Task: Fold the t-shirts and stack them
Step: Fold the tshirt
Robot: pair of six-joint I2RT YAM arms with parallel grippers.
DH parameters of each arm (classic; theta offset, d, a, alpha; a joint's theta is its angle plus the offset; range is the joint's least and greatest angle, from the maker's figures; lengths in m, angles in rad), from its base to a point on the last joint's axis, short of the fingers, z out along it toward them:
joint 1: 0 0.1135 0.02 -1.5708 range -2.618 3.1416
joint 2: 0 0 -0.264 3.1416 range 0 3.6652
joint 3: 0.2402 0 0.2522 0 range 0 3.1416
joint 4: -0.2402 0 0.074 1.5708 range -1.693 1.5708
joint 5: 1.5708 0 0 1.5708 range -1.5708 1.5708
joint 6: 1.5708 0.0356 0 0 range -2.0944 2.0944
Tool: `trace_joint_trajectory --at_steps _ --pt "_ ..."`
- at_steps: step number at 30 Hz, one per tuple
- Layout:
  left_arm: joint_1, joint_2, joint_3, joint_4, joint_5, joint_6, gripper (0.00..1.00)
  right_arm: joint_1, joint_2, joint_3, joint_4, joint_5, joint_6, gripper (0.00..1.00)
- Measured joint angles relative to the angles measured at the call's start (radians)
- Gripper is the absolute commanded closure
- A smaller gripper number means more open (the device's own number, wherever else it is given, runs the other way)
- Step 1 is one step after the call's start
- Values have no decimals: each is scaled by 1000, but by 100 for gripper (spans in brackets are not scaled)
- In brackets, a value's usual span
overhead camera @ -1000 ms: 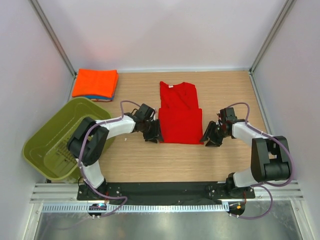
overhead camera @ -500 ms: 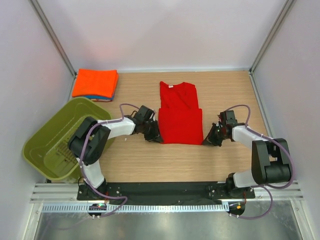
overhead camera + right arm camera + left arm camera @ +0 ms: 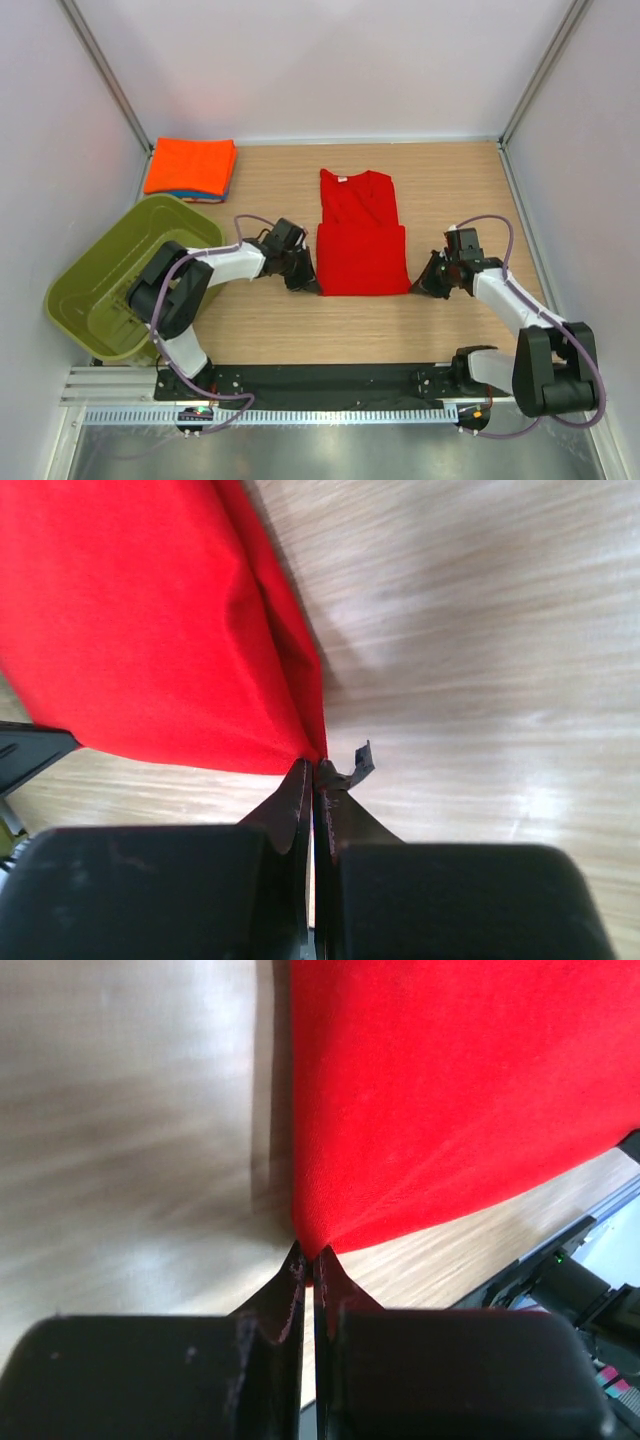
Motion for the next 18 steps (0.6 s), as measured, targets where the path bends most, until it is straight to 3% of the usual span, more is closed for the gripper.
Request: trace_joint_trajectory --at_steps 10,18 --pt "-42 -193 -18 -110 -35 -35 100 48 -219 -6 -132 22 39 99" --pt "-59 -281 48 -252 -82 -52 100 58 -369 89 -269 48 66 99"
